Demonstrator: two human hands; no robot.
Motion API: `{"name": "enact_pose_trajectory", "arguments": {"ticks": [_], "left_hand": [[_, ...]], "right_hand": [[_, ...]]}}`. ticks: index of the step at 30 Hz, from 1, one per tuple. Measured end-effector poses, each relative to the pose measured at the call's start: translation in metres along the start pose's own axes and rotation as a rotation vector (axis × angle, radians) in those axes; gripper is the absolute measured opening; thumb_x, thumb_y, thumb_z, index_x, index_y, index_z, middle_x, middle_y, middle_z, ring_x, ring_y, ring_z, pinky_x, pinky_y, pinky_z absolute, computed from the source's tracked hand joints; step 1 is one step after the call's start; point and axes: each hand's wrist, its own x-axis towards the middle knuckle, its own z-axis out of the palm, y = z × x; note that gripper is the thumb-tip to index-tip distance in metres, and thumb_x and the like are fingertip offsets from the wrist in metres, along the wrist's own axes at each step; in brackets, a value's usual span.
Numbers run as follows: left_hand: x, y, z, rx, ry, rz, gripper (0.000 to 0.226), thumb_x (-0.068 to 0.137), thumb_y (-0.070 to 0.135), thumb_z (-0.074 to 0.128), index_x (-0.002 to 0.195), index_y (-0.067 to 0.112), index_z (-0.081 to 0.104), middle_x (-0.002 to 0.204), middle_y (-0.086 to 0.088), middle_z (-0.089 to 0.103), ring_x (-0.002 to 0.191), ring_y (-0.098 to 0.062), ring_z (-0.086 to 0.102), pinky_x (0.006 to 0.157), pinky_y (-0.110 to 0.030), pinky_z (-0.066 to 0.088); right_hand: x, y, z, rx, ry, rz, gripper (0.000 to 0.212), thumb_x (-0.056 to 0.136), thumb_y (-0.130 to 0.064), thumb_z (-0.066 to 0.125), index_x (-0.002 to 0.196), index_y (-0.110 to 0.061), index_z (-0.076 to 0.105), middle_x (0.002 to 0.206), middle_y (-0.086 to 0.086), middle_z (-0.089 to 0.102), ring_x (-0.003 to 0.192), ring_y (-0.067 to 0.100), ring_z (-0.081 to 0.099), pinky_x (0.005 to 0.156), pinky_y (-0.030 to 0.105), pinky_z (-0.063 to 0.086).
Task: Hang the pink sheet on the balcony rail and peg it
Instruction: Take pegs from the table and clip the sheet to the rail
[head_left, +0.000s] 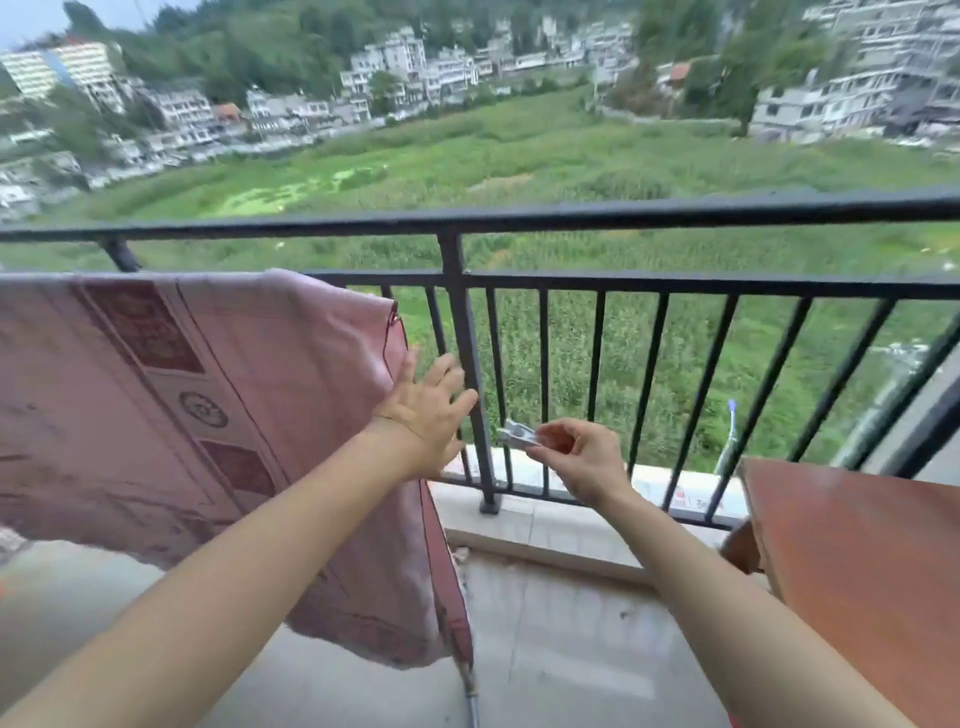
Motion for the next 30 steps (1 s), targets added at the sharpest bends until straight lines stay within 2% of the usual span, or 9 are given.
{"name": "enact_pose_trajectory", "arguments": {"ticks": [5, 8, 11, 13, 15, 18, 21, 24, 30], "left_hand": [[0.020, -0.049, -0.039, 0.376, -0.194, -0.026, 0.059, 0.076, 0.056, 0.064, 0.125, 0.024, 0.056, 0.126, -0.002, 0.054, 0.127, -0.029, 0.040, 0.109, -0.072, 0.009], [0.028, -0.057, -0.067, 0.521, -0.330, -0.026, 0.057, 0.073, 0.052, 0.073, 0.121, 0.025, 0.060, 0.124, 0.000, 0.058, 0.126, -0.029, 0.043, 0.106, -0.076, -0.005], [0.030, -0.061, -0.087, 0.508, -0.387, -0.086, 0.046, 0.072, 0.047, 0.077, 0.113, 0.027, 0.065, 0.114, 0.004, 0.064, 0.120, -0.026, 0.051, 0.108, -0.074, -0.005], [0.031, -0.066, -0.096, 0.479, -0.409, -0.117, 0.056, 0.067, 0.053, 0.080, 0.115, 0.028, 0.063, 0.117, 0.003, 0.063, 0.121, -0.025, 0.049, 0.108, -0.073, -0.006], [0.029, -0.073, -0.105, 0.410, -0.406, -0.136, 0.084, 0.060, 0.054, 0.084, 0.133, 0.030, 0.049, 0.135, -0.005, 0.048, 0.129, -0.027, 0.042, 0.111, -0.070, 0.001], [0.023, -0.091, -0.110, 0.267, -0.338, -0.175, 0.106, 0.057, 0.046, 0.089, 0.144, 0.031, 0.029, 0.136, -0.007, 0.042, 0.123, -0.026, 0.047, 0.103, -0.052, 0.037], [0.017, -0.116, -0.106, -0.098, -0.231, -0.256, 0.064, 0.070, 0.036, 0.082, 0.127, 0.027, 0.052, 0.113, 0.004, 0.058, 0.111, -0.022, 0.057, 0.087, -0.038, 0.051], [0.009, -0.134, -0.098, -0.530, -0.048, -0.243, 0.015, 0.073, 0.029, 0.082, 0.086, 0.032, 0.074, 0.088, 0.015, 0.069, 0.094, -0.009, 0.065, 0.083, -0.031, 0.053], [0.001, -0.135, -0.091, -0.818, 0.013, -0.204, 0.009, 0.073, 0.029, 0.084, 0.079, 0.031, 0.078, 0.080, 0.017, 0.073, 0.082, 0.005, 0.064, 0.076, -0.017, 0.046]], "right_hand": [[0.027, -0.023, 0.020, 0.035, -0.126, -0.065, 0.035, 0.072, -0.014, 0.088, 0.104, -0.009, 0.075, 0.085, 0.002, 0.074, 0.076, 0.009, 0.068, 0.073, 0.008, 0.052], [0.041, -0.032, 0.024, 0.058, -0.191, -0.096, 0.035, 0.072, -0.014, 0.088, 0.104, -0.006, 0.076, 0.088, 0.004, 0.076, 0.080, 0.011, 0.071, 0.077, 0.011, 0.054], [0.051, -0.040, 0.027, 0.101, -0.229, -0.114, 0.034, 0.072, -0.012, 0.087, 0.104, -0.004, 0.076, 0.089, 0.004, 0.076, 0.079, 0.008, 0.070, 0.081, 0.018, 0.056], [0.055, -0.045, 0.027, 0.135, -0.247, -0.117, 0.034, 0.073, -0.011, 0.087, 0.104, -0.004, 0.076, 0.090, 0.003, 0.076, 0.078, 0.004, 0.069, 0.080, 0.015, 0.055], [0.060, -0.051, 0.025, 0.161, -0.262, -0.136, 0.033, 0.074, -0.011, 0.086, 0.105, -0.004, 0.076, 0.092, 0.003, 0.076, 0.075, -0.004, 0.068, 0.078, 0.011, 0.054], [0.064, -0.065, 0.021, 0.200, -0.284, -0.182, 0.035, 0.075, -0.012, 0.085, 0.107, -0.004, 0.075, 0.096, 0.004, 0.076, 0.081, 0.003, 0.071, 0.080, 0.014, 0.055], [0.065, -0.083, 0.018, 0.249, -0.334, -0.220, 0.035, 0.075, -0.011, 0.084, 0.108, -0.003, 0.075, 0.098, 0.007, 0.076, 0.089, 0.014, 0.073, 0.085, 0.023, 0.058], [0.066, -0.099, 0.016, 0.262, -0.365, -0.262, 0.034, 0.075, -0.012, 0.083, 0.107, -0.004, 0.075, 0.098, 0.008, 0.076, 0.089, 0.017, 0.074, 0.084, 0.023, 0.058], [0.071, -0.130, 0.014, 0.249, -0.368, -0.364, 0.030, 0.075, -0.010, 0.083, 0.102, 0.000, 0.076, 0.095, 0.009, 0.077, 0.085, 0.017, 0.075, 0.082, 0.025, 0.060]]}}
